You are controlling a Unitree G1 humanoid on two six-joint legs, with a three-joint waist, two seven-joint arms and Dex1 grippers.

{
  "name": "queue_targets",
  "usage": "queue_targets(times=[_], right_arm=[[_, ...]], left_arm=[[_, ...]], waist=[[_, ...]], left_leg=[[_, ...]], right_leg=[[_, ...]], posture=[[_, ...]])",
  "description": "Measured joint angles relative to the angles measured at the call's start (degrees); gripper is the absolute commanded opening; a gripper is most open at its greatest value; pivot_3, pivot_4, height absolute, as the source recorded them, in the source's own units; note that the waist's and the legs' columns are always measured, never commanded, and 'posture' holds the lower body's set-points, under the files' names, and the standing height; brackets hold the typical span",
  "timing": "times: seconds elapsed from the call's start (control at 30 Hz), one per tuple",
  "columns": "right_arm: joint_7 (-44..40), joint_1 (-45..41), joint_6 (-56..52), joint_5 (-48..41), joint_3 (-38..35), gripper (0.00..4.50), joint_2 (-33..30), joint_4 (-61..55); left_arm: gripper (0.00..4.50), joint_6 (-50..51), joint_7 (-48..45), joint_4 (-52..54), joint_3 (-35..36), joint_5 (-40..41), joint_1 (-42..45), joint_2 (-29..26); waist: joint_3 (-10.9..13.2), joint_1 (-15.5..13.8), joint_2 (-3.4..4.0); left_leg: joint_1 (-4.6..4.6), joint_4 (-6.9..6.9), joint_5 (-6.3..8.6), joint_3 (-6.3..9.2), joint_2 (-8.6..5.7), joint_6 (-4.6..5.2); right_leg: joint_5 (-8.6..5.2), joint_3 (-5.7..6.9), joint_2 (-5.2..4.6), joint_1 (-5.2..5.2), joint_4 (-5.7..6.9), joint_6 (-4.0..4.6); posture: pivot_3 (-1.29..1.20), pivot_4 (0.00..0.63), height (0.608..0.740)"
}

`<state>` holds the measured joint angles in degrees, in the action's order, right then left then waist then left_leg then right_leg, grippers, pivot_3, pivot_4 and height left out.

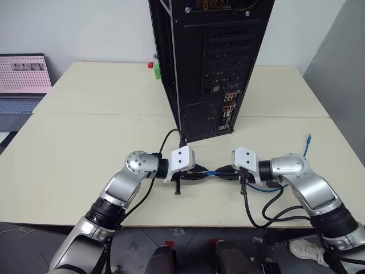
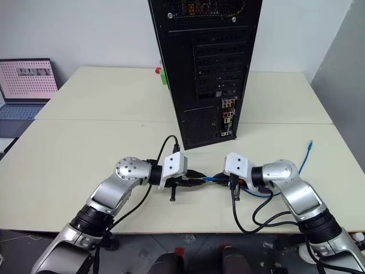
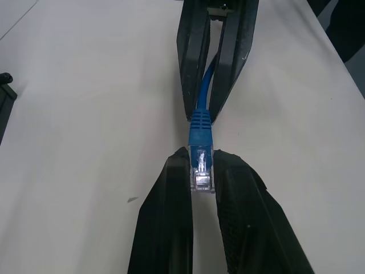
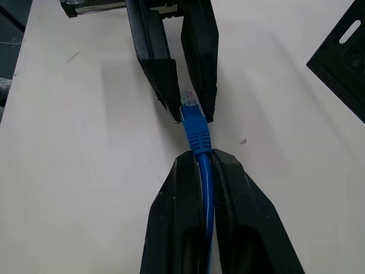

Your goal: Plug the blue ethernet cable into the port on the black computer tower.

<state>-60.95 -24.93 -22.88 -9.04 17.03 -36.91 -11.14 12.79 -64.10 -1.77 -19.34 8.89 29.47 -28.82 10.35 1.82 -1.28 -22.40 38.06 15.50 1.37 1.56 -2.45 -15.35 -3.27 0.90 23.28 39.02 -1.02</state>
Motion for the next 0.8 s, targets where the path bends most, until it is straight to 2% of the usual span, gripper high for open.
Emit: queue_targets(times=[0.2, 0.5, 0.53, 0.57, 0.8], right_arm=[[0.0, -0.5, 0.1, 0.0, 0.0, 0.00, 0.7, 0.0], [-0.1, -0.6, 0.1, 0.0, 0.0, 0.00, 0.9, 0.0], [-0.1, -0.6, 0.1, 0.0, 0.0, 0.00, 0.9, 0.0], [-0.1, -0.6, 0.1, 0.0, 0.0, 0.00, 0.9, 0.0], [-0.2, -0.6, 0.1, 0.0, 0.0, 0.00, 0.9, 0.0]], left_arm=[[2.58, 0.7, 0.5, 0.0, 0.7, -0.1, -0.9, -0.3], [2.58, 0.5, 0.8, 0.0, 0.7, 0.0, -1.6, 0.0], [2.21, 0.5, 0.7, 0.0, 0.7, 0.0, -1.6, 0.0], [2.11, 0.5, 0.6, 0.0, 0.7, 0.1, -1.6, 0.0], [0.65, 0.5, -0.1, 0.0, 0.9, 0.1, -1.6, 0.0]], waist=[[0.0, 0.0, 0.00], [0.0, 0.0, 0.00], [0.0, 0.0, 0.00], [0.0, 0.0, 0.00], [0.0, 0.0, 0.00]], left_leg=[[-0.03, 0.01, 0.00, 0.02, -0.01, 0.00], [-0.03, 0.01, 0.00, 0.03, 0.00, 0.00], [-0.04, 0.01, 0.00, 0.03, -0.01, 0.00], [-0.03, 0.01, 0.00, 0.03, 0.00, 0.00], [-0.04, 0.01, 0.00, 0.03, -0.01, 0.00]], right_leg=[[0.00, 0.05, -0.01, 0.00, 0.00, 0.00], [0.00, 0.09, -0.01, 0.00, 0.00, 0.00], [0.00, 0.09, -0.01, 0.01, 0.00, 0.00], [0.00, 0.09, -0.01, 0.00, 0.00, 0.00], [0.00, 0.11, -0.01, 0.00, 0.00, 0.00]], posture=[[0.00, 0.150, 0.740], [0.00, 0.150, 0.740], [0.00, 0.150, 0.740], [0.00, 0.150, 0.740], [0.00, 0.150, 0.740]])
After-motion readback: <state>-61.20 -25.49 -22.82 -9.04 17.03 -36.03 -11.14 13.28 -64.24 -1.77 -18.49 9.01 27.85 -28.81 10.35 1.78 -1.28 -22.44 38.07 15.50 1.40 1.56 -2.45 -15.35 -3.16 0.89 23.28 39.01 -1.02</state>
